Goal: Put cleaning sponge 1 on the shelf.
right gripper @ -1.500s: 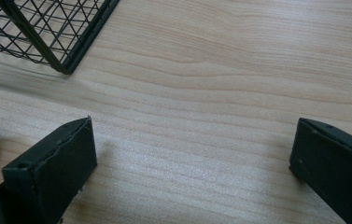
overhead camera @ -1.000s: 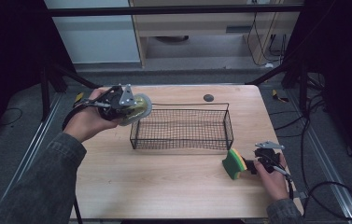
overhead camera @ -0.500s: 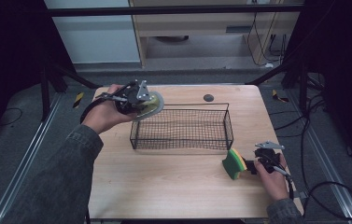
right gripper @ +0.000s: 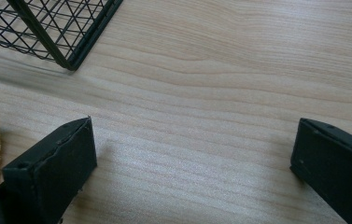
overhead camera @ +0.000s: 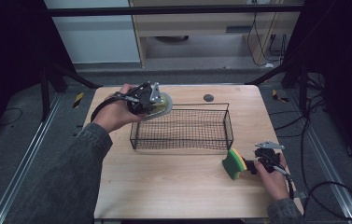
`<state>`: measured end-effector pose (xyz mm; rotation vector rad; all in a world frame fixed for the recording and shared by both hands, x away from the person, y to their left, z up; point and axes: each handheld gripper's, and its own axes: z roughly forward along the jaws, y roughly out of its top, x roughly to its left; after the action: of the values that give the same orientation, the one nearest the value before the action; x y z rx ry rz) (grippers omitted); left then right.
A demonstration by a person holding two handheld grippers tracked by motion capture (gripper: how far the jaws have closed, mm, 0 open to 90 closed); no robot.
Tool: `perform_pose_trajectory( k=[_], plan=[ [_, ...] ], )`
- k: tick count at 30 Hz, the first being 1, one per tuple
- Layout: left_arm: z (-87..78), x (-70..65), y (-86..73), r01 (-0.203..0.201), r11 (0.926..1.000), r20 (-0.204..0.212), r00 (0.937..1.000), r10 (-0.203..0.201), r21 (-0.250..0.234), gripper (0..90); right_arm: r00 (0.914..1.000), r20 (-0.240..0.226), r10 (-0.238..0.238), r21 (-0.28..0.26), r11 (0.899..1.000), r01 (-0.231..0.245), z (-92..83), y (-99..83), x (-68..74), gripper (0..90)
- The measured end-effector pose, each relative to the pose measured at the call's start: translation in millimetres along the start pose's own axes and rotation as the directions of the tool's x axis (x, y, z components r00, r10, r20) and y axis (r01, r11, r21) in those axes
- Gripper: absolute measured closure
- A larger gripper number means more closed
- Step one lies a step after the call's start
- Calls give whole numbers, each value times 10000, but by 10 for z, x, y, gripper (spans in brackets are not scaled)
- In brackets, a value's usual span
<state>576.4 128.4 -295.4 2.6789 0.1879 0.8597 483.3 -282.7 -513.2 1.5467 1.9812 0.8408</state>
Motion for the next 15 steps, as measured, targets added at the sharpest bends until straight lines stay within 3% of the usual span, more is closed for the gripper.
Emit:
perform_pose_trajectory(
  k=[8,15],
  plan=[
    [-13,-61,104,-355,9994,-182,9992,355,-46,704,10000,-2,-3,0,10000,3,1,1,0,4],
    [4,-92,73,-573,9984,-235,9981,574,35,704,10000,-13,16,-18,10000,-16,3,3,1,4]
  ],
)
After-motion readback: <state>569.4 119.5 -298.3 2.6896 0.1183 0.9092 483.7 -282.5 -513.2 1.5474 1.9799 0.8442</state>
